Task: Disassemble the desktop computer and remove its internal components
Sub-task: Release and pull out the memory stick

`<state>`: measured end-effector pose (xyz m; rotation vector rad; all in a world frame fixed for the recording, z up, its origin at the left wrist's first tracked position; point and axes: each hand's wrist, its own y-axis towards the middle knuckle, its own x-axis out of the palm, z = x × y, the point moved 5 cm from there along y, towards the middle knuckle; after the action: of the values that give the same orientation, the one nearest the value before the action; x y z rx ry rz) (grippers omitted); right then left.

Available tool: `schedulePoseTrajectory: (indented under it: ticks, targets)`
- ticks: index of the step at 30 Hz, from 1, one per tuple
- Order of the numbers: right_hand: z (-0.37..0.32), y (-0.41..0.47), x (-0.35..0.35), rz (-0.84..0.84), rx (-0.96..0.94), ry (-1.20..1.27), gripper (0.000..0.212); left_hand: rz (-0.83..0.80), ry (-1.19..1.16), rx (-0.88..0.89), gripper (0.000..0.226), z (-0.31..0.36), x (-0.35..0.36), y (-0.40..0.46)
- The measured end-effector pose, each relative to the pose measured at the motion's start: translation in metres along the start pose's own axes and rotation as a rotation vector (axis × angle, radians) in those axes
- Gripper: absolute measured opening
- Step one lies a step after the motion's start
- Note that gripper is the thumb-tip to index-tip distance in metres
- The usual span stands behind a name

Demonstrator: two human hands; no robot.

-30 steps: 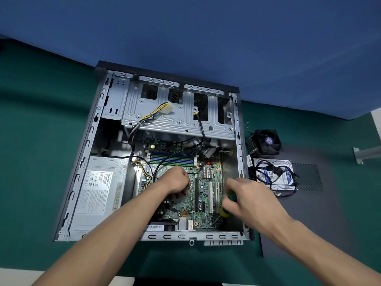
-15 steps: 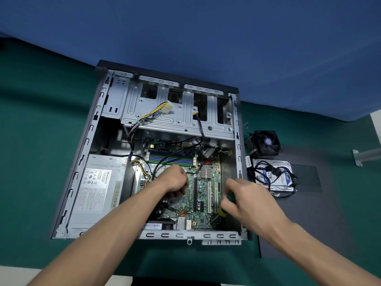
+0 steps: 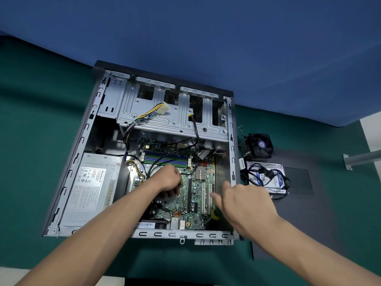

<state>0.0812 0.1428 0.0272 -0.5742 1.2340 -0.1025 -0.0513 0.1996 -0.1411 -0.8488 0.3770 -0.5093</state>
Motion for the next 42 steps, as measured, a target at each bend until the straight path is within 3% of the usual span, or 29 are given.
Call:
schedulePoseTrajectory:
  ticks: [3, 5, 8, 11, 13, 15, 17, 20, 23, 25, 28, 37, 42]
  targets:
    - [-0.008, -0.001, 0.001, -0.094, -0.08, 0.251, 0.022, 0.003, 0.006, -0.006, 0.03, 0.0, -0.001, -0.001]
    - [-0.019, -0.006, -0.001, -0.139, -0.066, 0.309, 0.028, 0.006, 0.013, 0.001, 0.03, 0.001, -0.001, 0.0]
    - [-0.027, -0.006, -0.005, -0.091, -0.005, 0.164, 0.038, 0.011, 0.014, 0.012, 0.03, 0.002, -0.001, -0.001]
    - [-0.029, -0.004, -0.002, -0.12, -0.025, 0.277, 0.025, 0.013, -0.011, -0.001, 0.031, 0.001, -0.001, -0.003]
    - [-0.027, -0.003, -0.003, -0.18, 0.001, 0.352, 0.03, 0.012, -0.023, -0.005, 0.03, 0.001, -0.002, -0.004]
    - [-0.02, 0.0, -0.005, -0.149, 0.054, 0.269, 0.035, 0.013, -0.027, -0.006, 0.03, 0.001, -0.002, -0.005]
    - [-0.013, 0.003, -0.002, -0.15, 0.089, 0.311, 0.029, 0.014, -0.015, -0.008, 0.029, 0.001, 0.0, -0.006]
    - [-0.014, 0.003, 0.0, -0.217, 0.074, 0.406, 0.028, 0.01, -0.004, -0.012, 0.028, 0.002, 0.001, -0.006]
    - [-0.017, -0.002, -0.001, -0.142, 0.094, 0.28, 0.028, 0.013, 0.004, -0.005, 0.029, 0.001, 0.0, -0.006]
    - [-0.019, -0.002, 0.0, -0.118, 0.087, 0.319, 0.019, 0.015, 0.025, 0.004, 0.03, 0.001, -0.001, -0.006]
    - [-0.024, -0.001, 0.0, -0.138, 0.043, 0.352, 0.027, 0.019, 0.045, 0.012, 0.029, 0.001, -0.002, -0.007]
    - [-0.017, 0.005, -0.004, -0.082, 0.013, 0.269, 0.024, 0.009, 0.035, 0.0, 0.027, 0.001, 0.0, -0.006]
    - [-0.012, 0.009, -0.002, -0.078, -0.031, 0.341, 0.023, 0.014, 0.06, 0.012, 0.028, 0.003, -0.001, -0.005]
